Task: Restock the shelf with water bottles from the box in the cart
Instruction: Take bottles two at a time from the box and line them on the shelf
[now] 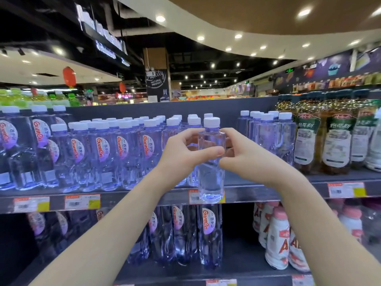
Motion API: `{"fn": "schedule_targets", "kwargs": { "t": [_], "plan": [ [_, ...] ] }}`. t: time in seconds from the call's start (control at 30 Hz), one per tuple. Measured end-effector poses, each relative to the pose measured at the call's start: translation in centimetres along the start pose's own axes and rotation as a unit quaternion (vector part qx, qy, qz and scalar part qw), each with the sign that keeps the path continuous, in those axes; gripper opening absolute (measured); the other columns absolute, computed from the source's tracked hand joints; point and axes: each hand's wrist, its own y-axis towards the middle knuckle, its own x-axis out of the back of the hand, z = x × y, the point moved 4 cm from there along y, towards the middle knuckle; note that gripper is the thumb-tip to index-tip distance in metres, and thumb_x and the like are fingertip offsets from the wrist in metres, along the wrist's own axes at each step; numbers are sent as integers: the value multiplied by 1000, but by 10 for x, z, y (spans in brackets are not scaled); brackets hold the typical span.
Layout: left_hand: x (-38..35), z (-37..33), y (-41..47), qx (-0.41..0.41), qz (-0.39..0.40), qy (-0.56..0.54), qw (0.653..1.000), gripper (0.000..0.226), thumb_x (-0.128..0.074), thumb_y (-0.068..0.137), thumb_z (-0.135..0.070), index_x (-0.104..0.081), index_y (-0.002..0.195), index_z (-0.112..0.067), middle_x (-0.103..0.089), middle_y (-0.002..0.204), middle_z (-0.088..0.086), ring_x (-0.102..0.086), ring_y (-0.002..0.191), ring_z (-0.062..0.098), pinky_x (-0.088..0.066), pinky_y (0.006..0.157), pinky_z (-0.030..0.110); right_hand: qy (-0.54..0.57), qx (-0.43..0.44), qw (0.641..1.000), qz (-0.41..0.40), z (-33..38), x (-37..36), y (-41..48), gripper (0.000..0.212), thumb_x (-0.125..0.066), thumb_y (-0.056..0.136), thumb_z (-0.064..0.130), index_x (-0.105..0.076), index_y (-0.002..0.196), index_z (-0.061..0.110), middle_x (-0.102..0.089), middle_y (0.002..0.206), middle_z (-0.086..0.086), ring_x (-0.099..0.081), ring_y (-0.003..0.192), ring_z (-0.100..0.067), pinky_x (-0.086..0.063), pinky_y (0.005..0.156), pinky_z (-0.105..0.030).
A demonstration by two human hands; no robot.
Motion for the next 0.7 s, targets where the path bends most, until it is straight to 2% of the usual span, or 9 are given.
{"fn": "schedule_targets", "kwargs": {
  "t": [0.07, 0.1, 0.2, 0.3, 0.4, 0.5, 0.57, 0.63, 0.7],
  "plan": [
    [-5, 0, 2, 0, 2, 3, 1000, 41, -90, 77, -15, -76, 115, -22, -79, 105, 0, -76, 99, 18, -62, 87, 36, 43, -3, 999, 15, -8, -3, -3, 67, -76, 83, 20, -41, 137, 39, -71, 115, 15, -71, 103, -7, -56, 93, -33],
    [-7, -1, 2, 0, -1, 7, 1000, 41, -91, 77, -16, -76, 114, -22, -79, 105, 0, -76, 97, 18, -62, 86, 35, 74, -1, 997, 13, -9, -5, -5, 71, -82, 82, 22, -41, 139, 36, -72, 118, 15, -71, 104, -5, -56, 94, -33],
    [-9, -1, 4, 0, -8, 36, 999, 37, -89, 79, -24, -76, 114, -26, -79, 103, -4, -76, 93, 12, -59, 79, 24, 119, 13, 992, -42, -12, -3, -1, 59, -85, 83, 23, -54, 132, 31, -74, 118, 13, -72, 107, -6, -59, 91, -33],
    [-4, -6, 4, -29, -14, 169, 985, 45, -81, 86, -44, -68, 127, -31, -75, 111, -12, -73, 92, 3, -57, 84, 23, 130, -4, 990, -61, -18, 4, 7, 51, -86, 82, 24, -61, 127, 31, -75, 113, 6, -74, 104, -15, -60, 82, -37],
    [4, -10, -2, -74, -35, 305, 949, 58, -71, 92, -50, -57, 144, -28, -67, 128, -12, -67, 107, 4, -54, 95, 29, 137, -25, 986, -91, -28, 15, 20, 59, -91, 77, 28, -60, 127, 26, -74, 112, -4, -77, 97, -23, -61, 84, -42],
    [8, -15, -12, -110, -29, 392, 913, 53, -63, 97, -46, -55, 145, -25, -62, 140, -10, -62, 123, 15, -52, 102, 42, 139, -34, 983, -115, -35, 24, 36, 65, -93, 74, 26, -59, 129, 23, -73, 114, -9, -76, 99, -26, -60, 91, -50],
    [6, -16, -19, -110, -20, 461, 880, 52, -58, 99, -42, -53, 148, -23, -59, 145, -8, -58, 128, 20, -51, 102, 43, 137, -43, 983, -119, -42, 24, 49, 70, -93, 73, 26, -57, 132, 22, -71, 116, -11, -75, 102, -27, -62, 84, -45],
    [4, -15, -25, -120, -27, 519, 846, 51, -54, 100, -38, -54, 147, -18, -59, 145, -1, -58, 128, 25, -50, 101, 42, 123, -52, 983, -126, -49, 20, 60, 74, -94, 68, 32, -58, 132, 24, -70, 117, -10, -73, 104, -28, -55, 72, -34],
    [4, -12, -30, -134, -47, 556, 819, 53, -54, 94, -36, -61, 140, -10, -63, 140, 8, -61, 125, 31, -50, 100, 43, 122, -60, 983, -126, -58, 13, 71, 68, -94, 67, 28, -61, 127, 24, -70, 114, -10, -73, 102, -27, -49, 69, -27]
  ]
}}
